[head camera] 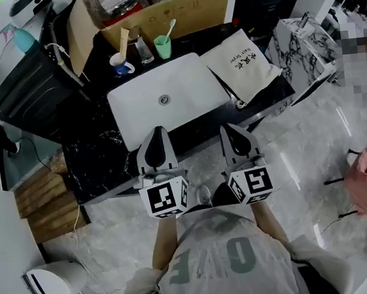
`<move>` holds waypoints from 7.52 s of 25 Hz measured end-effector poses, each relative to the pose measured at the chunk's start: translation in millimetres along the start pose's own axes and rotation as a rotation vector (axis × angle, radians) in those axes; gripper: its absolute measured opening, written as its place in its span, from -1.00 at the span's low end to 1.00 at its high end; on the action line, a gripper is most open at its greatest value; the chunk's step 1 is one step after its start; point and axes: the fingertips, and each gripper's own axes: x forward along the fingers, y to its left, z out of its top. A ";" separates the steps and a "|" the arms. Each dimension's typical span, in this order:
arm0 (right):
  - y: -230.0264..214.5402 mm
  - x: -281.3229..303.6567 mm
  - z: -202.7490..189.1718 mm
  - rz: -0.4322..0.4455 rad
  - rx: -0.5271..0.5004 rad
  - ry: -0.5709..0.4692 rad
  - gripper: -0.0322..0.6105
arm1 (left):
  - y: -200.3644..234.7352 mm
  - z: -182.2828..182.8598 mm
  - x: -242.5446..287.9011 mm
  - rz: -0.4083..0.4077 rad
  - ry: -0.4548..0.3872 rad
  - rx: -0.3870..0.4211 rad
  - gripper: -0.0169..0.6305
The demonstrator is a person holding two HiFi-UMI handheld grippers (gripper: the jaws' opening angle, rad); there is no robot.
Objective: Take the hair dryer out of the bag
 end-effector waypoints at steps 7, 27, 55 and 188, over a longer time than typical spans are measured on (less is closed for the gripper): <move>7.3 12.7 -1.6 0.035 -0.032 0.001 -0.80 | -3.5 -5.9 -0.9 0.012 0.006 -0.002 -0.84; 1.9 21.7 2.4 0.059 0.017 -0.047 -0.79 | -4.0 -5.4 6.3 0.038 -0.017 0.018 -0.84; -97.2 26.8 -8.4 0.115 0.039 -0.012 0.11 | -56.1 -19.4 42.2 0.100 -0.022 -0.064 0.04; -283.2 101.8 5.3 0.665 -0.983 0.085 -0.77 | -257.1 -166.0 336.1 0.036 0.712 -0.016 -0.09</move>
